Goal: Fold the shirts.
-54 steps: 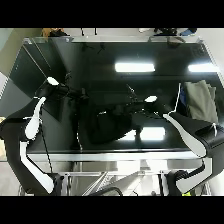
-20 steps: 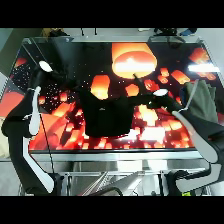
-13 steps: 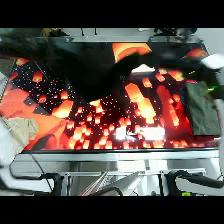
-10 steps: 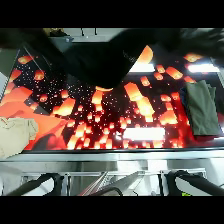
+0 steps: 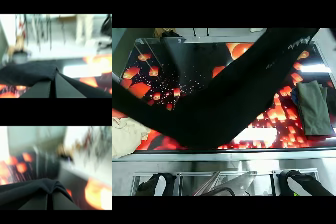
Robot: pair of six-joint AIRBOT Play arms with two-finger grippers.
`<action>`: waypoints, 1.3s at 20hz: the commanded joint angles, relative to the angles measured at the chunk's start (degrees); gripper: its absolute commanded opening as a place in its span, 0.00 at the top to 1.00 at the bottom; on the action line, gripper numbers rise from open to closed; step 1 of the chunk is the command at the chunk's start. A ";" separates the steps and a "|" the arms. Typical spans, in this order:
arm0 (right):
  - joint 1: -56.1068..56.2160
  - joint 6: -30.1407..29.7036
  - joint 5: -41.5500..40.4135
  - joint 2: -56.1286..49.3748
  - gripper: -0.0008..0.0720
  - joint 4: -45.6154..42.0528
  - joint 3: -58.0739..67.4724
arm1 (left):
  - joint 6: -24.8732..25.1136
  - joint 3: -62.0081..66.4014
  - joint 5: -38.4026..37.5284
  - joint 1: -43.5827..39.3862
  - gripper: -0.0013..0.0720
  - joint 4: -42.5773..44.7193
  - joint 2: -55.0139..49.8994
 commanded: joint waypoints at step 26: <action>-13.00 2.95 2.84 -35.60 0.09 5.14 -26.62 | -1.18 -39.43 -13.22 -11.67 0.04 -10.36 -38.32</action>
